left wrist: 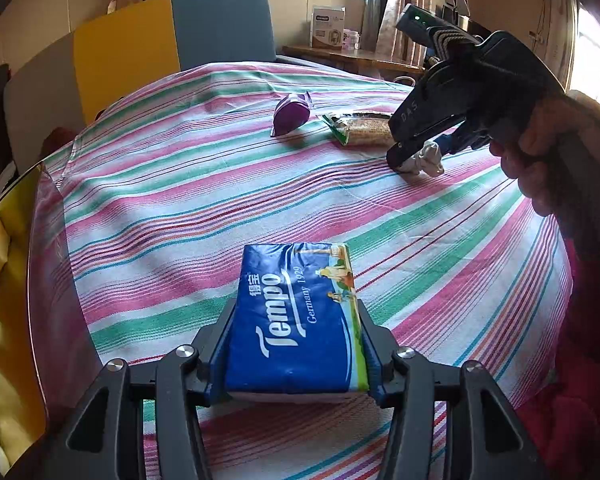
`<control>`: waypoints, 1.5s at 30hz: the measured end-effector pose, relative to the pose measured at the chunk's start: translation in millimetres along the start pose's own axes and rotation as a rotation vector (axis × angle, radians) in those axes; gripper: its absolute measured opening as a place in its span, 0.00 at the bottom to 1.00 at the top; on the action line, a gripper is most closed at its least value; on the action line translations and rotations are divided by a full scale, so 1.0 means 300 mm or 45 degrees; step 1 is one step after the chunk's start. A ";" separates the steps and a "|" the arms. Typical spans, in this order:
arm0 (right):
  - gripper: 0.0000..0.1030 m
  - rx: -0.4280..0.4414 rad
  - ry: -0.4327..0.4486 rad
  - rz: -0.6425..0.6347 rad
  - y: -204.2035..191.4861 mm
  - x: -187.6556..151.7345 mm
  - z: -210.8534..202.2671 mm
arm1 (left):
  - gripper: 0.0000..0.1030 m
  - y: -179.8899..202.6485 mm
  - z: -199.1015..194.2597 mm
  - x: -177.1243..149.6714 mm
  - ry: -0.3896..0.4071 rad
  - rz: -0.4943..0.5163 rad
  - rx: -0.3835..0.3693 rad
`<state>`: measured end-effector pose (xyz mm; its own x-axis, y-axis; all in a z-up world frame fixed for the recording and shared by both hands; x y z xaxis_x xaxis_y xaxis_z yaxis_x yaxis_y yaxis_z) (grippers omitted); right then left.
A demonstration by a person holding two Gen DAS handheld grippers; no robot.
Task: Organize objects
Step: 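Grasp the white coiled cable with the right gripper while the left gripper holds the Tempo pack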
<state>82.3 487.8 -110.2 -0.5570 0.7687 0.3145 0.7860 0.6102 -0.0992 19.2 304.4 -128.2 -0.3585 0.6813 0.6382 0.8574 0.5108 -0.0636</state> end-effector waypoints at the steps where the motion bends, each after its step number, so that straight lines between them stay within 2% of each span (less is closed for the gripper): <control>1: 0.32 -0.022 0.015 -0.044 -0.014 -0.002 0.000 | 0.52 0.000 0.001 0.001 0.000 0.000 0.000; 3: 0.32 -0.041 0.012 -0.078 -0.019 -0.006 0.009 | 0.52 0.001 0.001 0.002 0.000 0.001 0.001; 7: 0.33 0.022 -0.016 -0.010 0.023 0.007 0.016 | 0.52 0.002 0.001 0.004 0.001 0.001 0.000; 13: 0.34 0.026 -0.011 -0.002 0.049 0.011 0.020 | 0.52 0.000 -0.003 0.003 0.005 0.001 -0.002; 39: 0.33 -0.052 0.018 -0.111 0.110 0.011 -0.004 | 0.52 0.004 -0.014 -0.002 0.005 0.026 0.004; 42: 0.33 -0.059 0.024 -0.124 0.122 0.014 -0.009 | 0.51 0.005 -0.018 0.006 -0.018 0.032 0.001; 44: 0.33 -0.057 0.027 -0.127 0.121 0.007 -0.015 | 0.50 0.010 -0.047 0.016 -0.036 0.016 -0.059; 45: 0.33 -0.056 0.028 -0.126 0.106 -0.006 -0.022 | 0.50 0.010 -0.086 0.032 -0.001 -0.001 -0.097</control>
<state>109.9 504.6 -107.8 -0.6271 0.7003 0.3411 0.7386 0.6736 -0.0252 27.8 298.8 -102.5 -0.3595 0.6813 0.6376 0.8826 0.4701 -0.0046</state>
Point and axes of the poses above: each gripper's, at about its wrist camera, not at the fingertips, and z roughly the way its jaws point, y to its right, x to its top, the point moved 2 cm from there along z, roughly the way its jaws point, and after that the axes turned 8 degrees about z, right-handed, at the moved point
